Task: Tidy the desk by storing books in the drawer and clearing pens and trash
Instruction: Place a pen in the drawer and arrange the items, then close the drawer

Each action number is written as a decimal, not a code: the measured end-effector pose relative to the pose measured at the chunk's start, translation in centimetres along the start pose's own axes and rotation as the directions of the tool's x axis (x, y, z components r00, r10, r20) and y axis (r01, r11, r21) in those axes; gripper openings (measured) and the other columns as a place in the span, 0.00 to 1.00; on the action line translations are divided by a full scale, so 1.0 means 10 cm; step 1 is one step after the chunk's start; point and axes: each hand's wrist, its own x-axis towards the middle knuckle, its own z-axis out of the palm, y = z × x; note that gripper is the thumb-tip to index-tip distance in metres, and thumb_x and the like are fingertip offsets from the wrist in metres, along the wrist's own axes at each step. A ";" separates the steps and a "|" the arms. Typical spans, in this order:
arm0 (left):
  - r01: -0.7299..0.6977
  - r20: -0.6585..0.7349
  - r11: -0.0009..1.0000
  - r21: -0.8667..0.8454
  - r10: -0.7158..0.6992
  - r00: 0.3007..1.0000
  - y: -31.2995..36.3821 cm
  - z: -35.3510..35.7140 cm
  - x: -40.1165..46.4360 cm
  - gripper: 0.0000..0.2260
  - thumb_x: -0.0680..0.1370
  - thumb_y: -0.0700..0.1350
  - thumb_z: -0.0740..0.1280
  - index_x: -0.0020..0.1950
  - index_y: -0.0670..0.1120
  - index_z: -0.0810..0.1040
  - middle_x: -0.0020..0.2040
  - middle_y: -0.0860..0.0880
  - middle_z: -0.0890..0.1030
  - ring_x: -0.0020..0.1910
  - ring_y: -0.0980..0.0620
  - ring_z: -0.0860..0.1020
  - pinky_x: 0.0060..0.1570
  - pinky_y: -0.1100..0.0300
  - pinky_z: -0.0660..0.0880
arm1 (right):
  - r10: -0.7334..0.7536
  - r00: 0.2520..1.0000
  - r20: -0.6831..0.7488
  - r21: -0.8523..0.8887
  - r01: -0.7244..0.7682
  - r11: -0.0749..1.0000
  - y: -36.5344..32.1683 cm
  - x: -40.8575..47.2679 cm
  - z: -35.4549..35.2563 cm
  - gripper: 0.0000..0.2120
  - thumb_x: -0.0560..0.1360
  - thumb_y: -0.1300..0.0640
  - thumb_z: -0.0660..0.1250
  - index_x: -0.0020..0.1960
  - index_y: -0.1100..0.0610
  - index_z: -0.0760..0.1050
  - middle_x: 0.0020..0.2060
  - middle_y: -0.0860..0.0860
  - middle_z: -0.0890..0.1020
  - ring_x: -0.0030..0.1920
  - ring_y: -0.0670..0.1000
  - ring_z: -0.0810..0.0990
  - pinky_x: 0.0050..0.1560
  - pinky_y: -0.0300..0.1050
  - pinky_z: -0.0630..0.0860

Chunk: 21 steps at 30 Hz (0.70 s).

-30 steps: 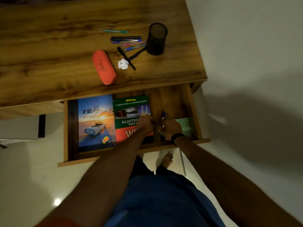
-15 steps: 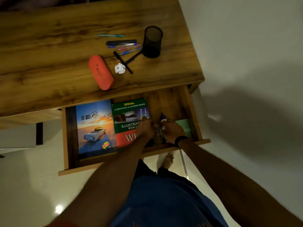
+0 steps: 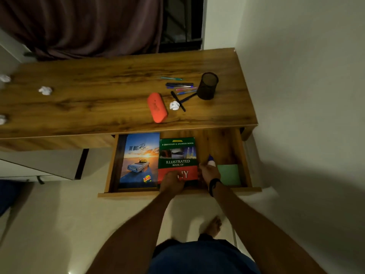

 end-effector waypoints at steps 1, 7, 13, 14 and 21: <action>0.022 -0.033 0.998 -0.053 -0.024 0.999 -0.06 -0.02 -0.03 0.10 0.73 0.43 0.69 0.53 0.48 0.79 0.57 0.47 0.80 0.58 0.46 0.77 0.60 0.50 0.76 | 0.009 0.999 -0.041 0.030 -0.008 1.000 0.02 -0.07 0.03 0.20 0.75 0.49 0.62 0.65 0.55 0.70 0.47 0.58 0.82 0.46 0.60 0.81 0.49 0.55 0.80; 0.157 -0.133 0.874 -0.460 -0.242 0.961 -0.44 -0.15 -0.42 0.14 0.74 0.55 0.69 0.47 0.44 0.83 0.37 0.49 0.83 0.33 0.50 0.80 0.35 0.57 0.78 | 0.142 0.956 -0.255 0.394 -0.031 0.919 0.36 -0.62 0.25 0.22 0.81 0.45 0.57 0.48 0.62 0.78 0.38 0.58 0.80 0.36 0.55 0.76 0.34 0.42 0.72; 0.344 0.197 0.410 -0.845 -0.359 0.912 -0.84 -0.12 -0.83 0.18 0.77 0.60 0.64 0.44 0.45 0.80 0.40 0.44 0.82 0.41 0.45 0.80 0.42 0.55 0.76 | 0.248 0.963 0.109 0.730 -0.247 0.638 0.63 -1.18 0.52 0.27 0.78 0.36 0.57 0.66 0.55 0.70 0.58 0.56 0.78 0.53 0.56 0.77 0.51 0.50 0.77; 0.349 0.253 0.319 -0.881 -0.304 0.918 -0.85 -0.16 -0.85 0.20 0.77 0.63 0.60 0.47 0.46 0.78 0.44 0.45 0.81 0.45 0.46 0.79 0.47 0.54 0.75 | 0.195 0.973 0.127 0.776 -0.220 0.591 0.60 -1.20 0.55 0.30 0.76 0.33 0.58 0.66 0.54 0.72 0.58 0.56 0.79 0.55 0.56 0.79 0.54 0.52 0.78; 0.306 0.311 -0.059 -0.950 -0.106 0.945 -0.72 -0.43 -0.74 0.40 0.71 0.76 0.44 0.64 0.48 0.72 0.56 0.44 0.77 0.55 0.44 0.76 0.67 0.47 0.67 | 0.018 0.983 0.181 0.785 -0.155 0.600 0.46 -0.97 0.58 0.56 0.52 0.20 0.65 0.73 0.48 0.66 0.68 0.61 0.73 0.68 0.63 0.72 0.67 0.69 0.67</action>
